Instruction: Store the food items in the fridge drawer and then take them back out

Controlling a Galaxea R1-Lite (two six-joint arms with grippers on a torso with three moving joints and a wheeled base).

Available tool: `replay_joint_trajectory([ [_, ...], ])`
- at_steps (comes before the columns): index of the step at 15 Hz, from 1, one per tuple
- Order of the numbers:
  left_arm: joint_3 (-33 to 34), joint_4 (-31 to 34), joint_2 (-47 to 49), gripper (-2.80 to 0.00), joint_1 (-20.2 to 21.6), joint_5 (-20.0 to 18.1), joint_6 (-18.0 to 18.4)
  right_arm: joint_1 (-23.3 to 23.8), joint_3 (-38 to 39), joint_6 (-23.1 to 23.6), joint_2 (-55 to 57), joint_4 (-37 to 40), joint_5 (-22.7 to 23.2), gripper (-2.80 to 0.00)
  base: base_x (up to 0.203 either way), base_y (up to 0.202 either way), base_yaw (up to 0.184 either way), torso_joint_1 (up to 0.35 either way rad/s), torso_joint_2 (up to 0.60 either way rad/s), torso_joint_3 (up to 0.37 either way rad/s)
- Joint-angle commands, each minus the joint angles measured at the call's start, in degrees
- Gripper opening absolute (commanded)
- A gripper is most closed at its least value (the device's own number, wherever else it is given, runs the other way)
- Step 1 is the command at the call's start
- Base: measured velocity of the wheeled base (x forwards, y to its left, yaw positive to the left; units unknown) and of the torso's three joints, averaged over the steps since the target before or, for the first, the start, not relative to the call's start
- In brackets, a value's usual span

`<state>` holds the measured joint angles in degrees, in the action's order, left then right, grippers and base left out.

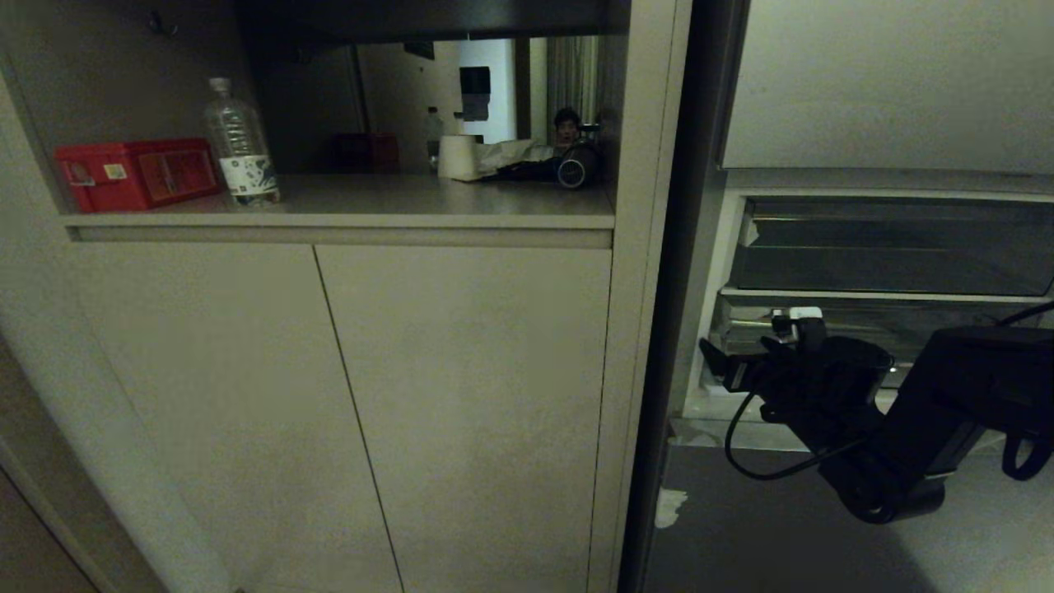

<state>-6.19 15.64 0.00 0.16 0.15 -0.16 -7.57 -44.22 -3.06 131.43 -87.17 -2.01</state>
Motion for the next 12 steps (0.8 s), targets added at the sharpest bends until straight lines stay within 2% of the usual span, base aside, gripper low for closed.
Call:
replay_joint_trajectory([
  [1,0.0,0.1,0.1,-2.80,0.0,0.0,0.0,0.0,1.1,0.6,0.0,-0.5,-0.4,0.00,0.000,0.000,0.000,0.000,0.00,0.000],
  [5,0.0,0.1,0.1,-2.80,0.0,0.0,0.0,0.0,2.6,0.7,0.0,-0.5,0.1,0.00,0.000,0.000,0.000,0.000,0.00,0.000],
  [12,0.0,0.1,0.1,-2.80,0.0,0.0,0.0,-0.1,-1.4,1.0,0.1,-0.5,0.2,0.00,0.000,0.000,0.000,0.000,0.00,0.000],
])
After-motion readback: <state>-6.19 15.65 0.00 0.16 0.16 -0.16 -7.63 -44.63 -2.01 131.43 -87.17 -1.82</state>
